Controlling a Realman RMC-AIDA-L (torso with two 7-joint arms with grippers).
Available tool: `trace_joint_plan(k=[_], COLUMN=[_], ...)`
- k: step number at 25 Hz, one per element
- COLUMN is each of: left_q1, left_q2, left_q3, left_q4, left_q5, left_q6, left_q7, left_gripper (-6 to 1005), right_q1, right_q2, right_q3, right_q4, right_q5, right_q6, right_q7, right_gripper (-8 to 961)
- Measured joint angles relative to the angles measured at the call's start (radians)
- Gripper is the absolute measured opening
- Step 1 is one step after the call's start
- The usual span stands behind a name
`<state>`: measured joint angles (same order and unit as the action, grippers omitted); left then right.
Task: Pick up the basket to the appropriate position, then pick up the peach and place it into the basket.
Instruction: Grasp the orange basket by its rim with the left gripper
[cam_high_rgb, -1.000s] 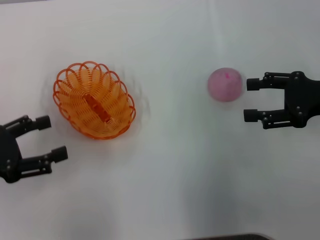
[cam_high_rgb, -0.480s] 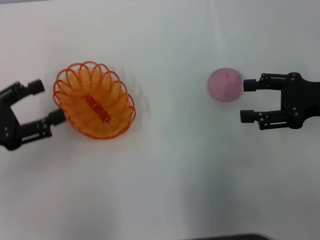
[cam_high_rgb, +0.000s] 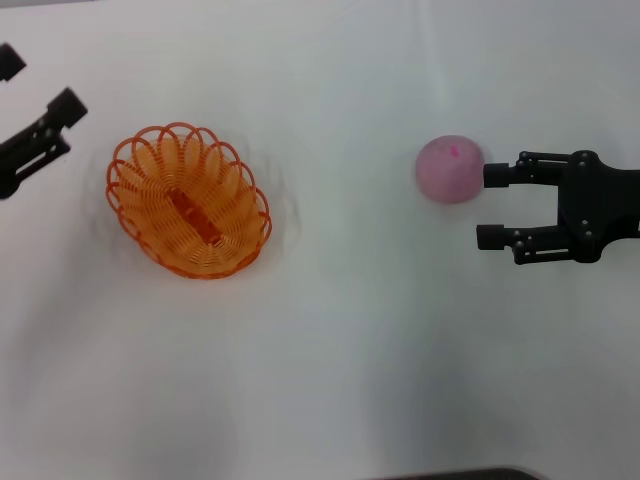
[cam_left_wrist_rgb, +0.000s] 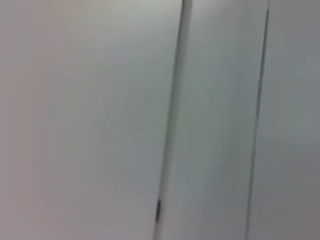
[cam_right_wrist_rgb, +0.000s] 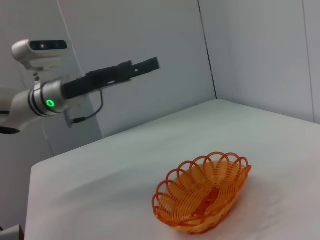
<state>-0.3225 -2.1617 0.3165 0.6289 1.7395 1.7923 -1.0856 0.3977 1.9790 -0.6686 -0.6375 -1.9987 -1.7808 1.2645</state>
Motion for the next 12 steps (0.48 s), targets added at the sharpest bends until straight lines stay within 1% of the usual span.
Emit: trace_joint_plan(k=[3,7,12], left_q1=[-0.021,-0.040,-0.053], left_q2=[0.000,0.000,0.000], left_q3=[0.000,-0.001,-0.002], left_q4=[-0.055,-0.100,-0.157], left_q5=[-0.039,-0.103,-0.161], left_q6=[-0.044,-0.087,-0.142], left_q7=[0.044,0.085,0.153], left_gripper=[934,934,934], right_q1=[0.001,0.003,0.002], right_q2=[0.001,0.003,0.012], right_q3=[0.001,0.001,0.002], right_q4=[0.001,0.002,0.002], right_q5=[0.000,0.000,0.000], right_q6=[0.000,0.001,0.003], right_q7=[-0.005,-0.008,-0.017], right_gripper=[851,851,851])
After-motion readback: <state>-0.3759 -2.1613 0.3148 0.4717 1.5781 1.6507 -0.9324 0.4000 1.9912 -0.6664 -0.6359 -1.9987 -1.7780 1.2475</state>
